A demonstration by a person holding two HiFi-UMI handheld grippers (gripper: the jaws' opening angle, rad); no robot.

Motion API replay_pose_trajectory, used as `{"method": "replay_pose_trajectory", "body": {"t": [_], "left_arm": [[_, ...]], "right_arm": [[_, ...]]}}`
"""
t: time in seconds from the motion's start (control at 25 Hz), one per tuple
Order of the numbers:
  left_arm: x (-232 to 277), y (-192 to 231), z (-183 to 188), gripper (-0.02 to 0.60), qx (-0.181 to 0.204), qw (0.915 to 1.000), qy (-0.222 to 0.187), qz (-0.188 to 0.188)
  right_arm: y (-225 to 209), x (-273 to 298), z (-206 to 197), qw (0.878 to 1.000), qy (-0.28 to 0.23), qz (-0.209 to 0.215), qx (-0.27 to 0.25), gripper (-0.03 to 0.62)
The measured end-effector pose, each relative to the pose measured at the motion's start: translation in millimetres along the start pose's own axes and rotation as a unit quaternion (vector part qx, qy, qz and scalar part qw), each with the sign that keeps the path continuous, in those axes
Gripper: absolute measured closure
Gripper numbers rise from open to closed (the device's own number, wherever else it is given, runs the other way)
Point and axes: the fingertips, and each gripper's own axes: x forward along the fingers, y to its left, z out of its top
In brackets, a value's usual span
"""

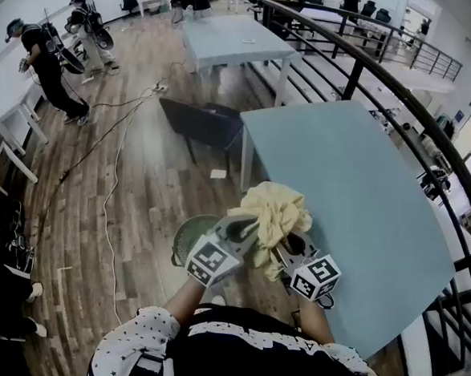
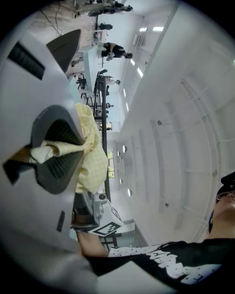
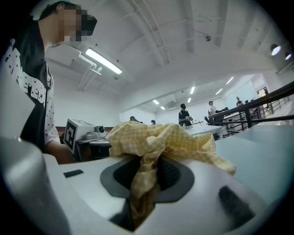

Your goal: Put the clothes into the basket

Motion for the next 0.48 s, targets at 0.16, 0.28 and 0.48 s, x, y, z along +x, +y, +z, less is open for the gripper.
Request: {"method": "replay_pose_trajectory", "body": {"t": [0.16, 0.28, 0.48], "left_arm": [[-27, 25, -6, 0.537, -0.008, 0.9990, 0.001, 0.044], [-52, 42, -16, 0.537, -0.014, 0.9969, 0.002, 0.077], [-83, 74, -22, 0.537, -0.025, 0.9924, -0.002, 0.121]], "right_arm": [[19, 31, -2, 0.999, 0.011, 0.044, -0.007, 0.510], [38, 56, -9, 0.997, 0.020, 0.077, -0.010, 0.510], [59, 95, -9, 0.992, 0.030, 0.121, -0.018, 0.510]]}}
